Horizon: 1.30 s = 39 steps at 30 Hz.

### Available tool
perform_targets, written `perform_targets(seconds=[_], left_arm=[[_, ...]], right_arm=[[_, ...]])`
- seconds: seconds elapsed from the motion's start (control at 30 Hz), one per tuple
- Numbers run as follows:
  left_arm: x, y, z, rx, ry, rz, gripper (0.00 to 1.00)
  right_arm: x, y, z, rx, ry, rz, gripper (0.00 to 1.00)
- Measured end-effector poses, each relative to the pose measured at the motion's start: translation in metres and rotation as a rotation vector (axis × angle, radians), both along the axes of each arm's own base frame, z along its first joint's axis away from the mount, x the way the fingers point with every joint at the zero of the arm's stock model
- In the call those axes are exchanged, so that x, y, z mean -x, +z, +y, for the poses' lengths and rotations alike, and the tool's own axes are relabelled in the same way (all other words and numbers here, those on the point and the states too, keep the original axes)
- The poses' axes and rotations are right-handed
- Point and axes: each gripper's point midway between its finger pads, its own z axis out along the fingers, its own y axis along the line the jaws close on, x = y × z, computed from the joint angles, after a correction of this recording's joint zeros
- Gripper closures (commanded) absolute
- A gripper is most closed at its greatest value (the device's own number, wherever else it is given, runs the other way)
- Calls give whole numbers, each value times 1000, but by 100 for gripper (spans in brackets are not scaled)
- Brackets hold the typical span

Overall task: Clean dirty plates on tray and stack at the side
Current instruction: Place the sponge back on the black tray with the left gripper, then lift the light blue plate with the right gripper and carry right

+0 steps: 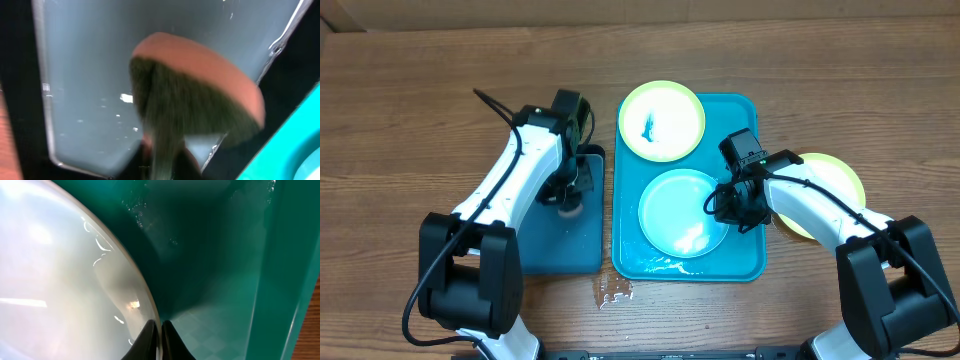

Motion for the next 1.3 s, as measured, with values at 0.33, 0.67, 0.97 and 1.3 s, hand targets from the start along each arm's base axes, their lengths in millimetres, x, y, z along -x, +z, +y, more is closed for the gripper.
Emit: perform_targets(seconds=[0.33,0.67,0.97,1.3], left_arm=[[-2,36,-2,128,-15,-17,0],[6,248,61,169,134,-653,0],[50,295,64,167,135,-820,0],[53,280,63,165,142,-740,0]], right_arm=[[9,9,-6,38,-1,50,96],[-58,150,80,29,242,-443,96],[-53,199,179,13,390,-799,96],[-42,236,195,190,320,-1053,96]])
